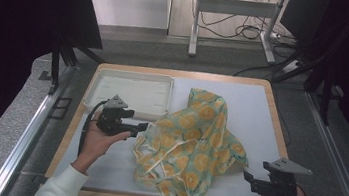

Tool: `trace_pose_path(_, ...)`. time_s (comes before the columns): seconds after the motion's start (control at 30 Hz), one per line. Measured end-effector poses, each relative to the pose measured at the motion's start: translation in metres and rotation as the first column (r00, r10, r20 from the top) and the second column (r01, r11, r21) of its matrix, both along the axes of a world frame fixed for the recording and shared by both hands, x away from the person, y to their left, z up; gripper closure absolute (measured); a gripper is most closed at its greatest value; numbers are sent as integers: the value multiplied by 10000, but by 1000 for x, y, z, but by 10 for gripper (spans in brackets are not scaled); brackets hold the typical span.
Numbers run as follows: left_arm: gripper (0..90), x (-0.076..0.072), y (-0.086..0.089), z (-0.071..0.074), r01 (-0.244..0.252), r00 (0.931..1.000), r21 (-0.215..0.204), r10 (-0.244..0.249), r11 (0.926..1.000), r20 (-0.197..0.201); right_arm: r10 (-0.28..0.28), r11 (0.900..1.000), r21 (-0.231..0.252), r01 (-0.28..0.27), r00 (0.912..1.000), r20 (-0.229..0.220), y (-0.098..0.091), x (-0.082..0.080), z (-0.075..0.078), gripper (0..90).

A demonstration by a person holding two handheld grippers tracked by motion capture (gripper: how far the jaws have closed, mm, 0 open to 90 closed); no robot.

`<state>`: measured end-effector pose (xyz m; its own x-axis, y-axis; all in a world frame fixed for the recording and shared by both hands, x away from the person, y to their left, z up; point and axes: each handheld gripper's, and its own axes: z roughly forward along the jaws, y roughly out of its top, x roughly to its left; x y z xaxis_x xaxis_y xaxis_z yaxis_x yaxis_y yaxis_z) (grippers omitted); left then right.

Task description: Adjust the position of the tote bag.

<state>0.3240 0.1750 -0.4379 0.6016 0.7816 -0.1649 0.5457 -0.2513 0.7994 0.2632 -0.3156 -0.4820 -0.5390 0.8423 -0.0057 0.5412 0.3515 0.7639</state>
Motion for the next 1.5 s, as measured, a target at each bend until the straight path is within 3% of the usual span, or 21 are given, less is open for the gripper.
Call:
trace_pose_path(0.33,279,17,-15,7,153,9999,137,-152,9998,-25,20,10000,-31,-20,10000,-19,0,0,0,200)
trace_pose_path(0.5,277,33,-24,10,156,9999,386,-156,9991,-6,31,10000,-42,-31,10000,-9,0,0,-1,200)
trace_pose_path(0.9,275,68,-37,21,160,9997,208,-156,9997,-174,47,10000,-79,-47,10000,-20,1,0,-2,200)
trace_pose_path(1.5,245,88,-59,28,273,9994,436,-264,9987,-202,32,9999,-158,-33,10000,-40,2,1,-3,200)
